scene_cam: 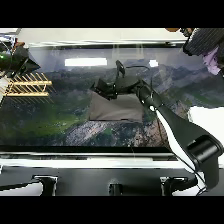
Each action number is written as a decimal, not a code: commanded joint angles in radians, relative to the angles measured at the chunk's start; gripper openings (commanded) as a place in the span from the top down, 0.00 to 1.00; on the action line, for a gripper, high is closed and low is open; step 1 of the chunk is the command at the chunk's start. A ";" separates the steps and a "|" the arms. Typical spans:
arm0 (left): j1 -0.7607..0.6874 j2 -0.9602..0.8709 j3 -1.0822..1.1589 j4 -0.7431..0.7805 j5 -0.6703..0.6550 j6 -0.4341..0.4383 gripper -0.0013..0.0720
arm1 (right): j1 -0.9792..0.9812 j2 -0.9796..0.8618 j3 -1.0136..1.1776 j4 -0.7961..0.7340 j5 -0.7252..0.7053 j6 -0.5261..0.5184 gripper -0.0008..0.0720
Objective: Fold the clothes and pants, and hang the long-sleeved shirts on hangers.
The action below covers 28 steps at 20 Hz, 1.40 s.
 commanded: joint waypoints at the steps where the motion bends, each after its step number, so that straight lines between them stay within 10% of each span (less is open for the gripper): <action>1: 0.000 0.000 0.000 0.000 -0.007 0.000 0.96 | -0.040 0.071 0.001 0.024 0.026 -0.022 0.23; 9: 0.000 0.000 0.000 0.000 -0.018 0.027 0.96 | -0.564 0.156 -0.055 -0.052 -0.435 -0.199 0.22; 17: 0.000 -0.001 0.000 0.000 -0.035 0.053 0.96 | -0.696 0.061 -0.389 0.014 -0.447 -0.438 0.22; 28: -0.001 -0.025 0.000 0.000 -0.035 0.052 0.96 | -0.625 -0.072 -0.401 0.101 -0.351 -0.517 0.25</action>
